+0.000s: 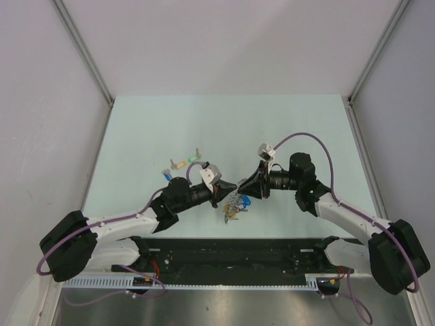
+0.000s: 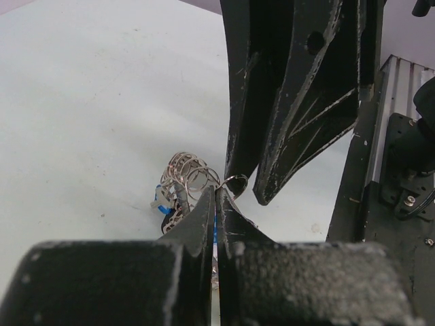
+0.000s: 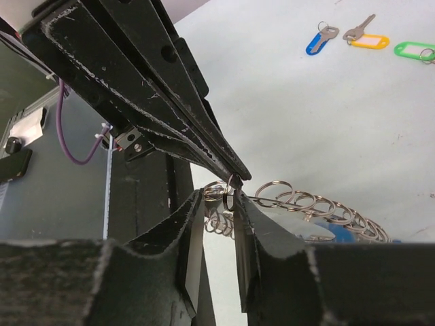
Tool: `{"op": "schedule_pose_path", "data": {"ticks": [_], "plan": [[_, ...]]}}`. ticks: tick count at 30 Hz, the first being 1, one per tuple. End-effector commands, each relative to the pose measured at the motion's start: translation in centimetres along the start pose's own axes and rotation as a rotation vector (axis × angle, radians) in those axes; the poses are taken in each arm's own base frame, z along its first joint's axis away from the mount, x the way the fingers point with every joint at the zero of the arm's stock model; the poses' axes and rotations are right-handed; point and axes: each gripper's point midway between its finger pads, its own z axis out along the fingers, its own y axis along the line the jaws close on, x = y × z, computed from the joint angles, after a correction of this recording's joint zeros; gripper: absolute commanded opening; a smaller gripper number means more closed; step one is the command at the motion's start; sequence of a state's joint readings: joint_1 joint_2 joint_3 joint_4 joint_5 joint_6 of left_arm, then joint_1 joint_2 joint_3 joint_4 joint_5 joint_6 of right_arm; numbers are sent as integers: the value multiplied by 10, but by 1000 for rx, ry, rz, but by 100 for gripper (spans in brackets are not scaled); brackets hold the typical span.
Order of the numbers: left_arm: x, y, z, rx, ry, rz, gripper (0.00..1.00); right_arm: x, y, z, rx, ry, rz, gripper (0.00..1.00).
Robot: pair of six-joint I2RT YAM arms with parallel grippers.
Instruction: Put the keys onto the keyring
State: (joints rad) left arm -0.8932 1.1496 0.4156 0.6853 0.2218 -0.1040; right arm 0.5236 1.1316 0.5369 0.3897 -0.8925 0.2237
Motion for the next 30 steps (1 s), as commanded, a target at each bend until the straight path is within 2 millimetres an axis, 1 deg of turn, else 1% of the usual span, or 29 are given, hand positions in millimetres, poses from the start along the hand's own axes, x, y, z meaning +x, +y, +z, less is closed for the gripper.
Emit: {"op": "schedule_pose_path", "data": {"ticks": [1, 2, 4, 5, 12, 16, 24, 25, 27, 29, 30], "plan": [[-47, -4, 4, 31, -123, 114, 1, -18, 7, 6, -42, -38, -71, 25], [-47, -3, 3, 25, -121, 111, 0, -18, 7, 6, -42, -38, -72, 22], [-49, -2, 3, 19, -123, 111, 0, -18, 7, 7, -43, -35, -75, 19], [-46, -1, 3, 18, -115, 113, 0, -18, 7, 7, -41, -36, -77, 18], [-47, -4, 3, 33, -113, 115, 0, -16, 8, 10, -59, -27, -74, 15], [-48, -6, 2, 45, -115, 118, 0, -18, 10, 11, -74, -33, -81, 14], [-49, -11, 1, 65, -128, 110, 0, -19, 14, 13, -100, -34, -74, 8], [-50, -11, 1, 66, -129, 108, 0, -20, 15, 13, -103, -38, -77, 4], [-48, -9, 1, 58, -127, 103, 0, -23, 17, 12, -108, -45, -87, 0], [-48, -7, 1, 43, -130, 101, 4, -24, 17, 11, -107, -48, -90, 0], [-49, -6, 1, 37, -131, 100, 8, -25, 18, 11, -108, -49, -93, 0]]}}
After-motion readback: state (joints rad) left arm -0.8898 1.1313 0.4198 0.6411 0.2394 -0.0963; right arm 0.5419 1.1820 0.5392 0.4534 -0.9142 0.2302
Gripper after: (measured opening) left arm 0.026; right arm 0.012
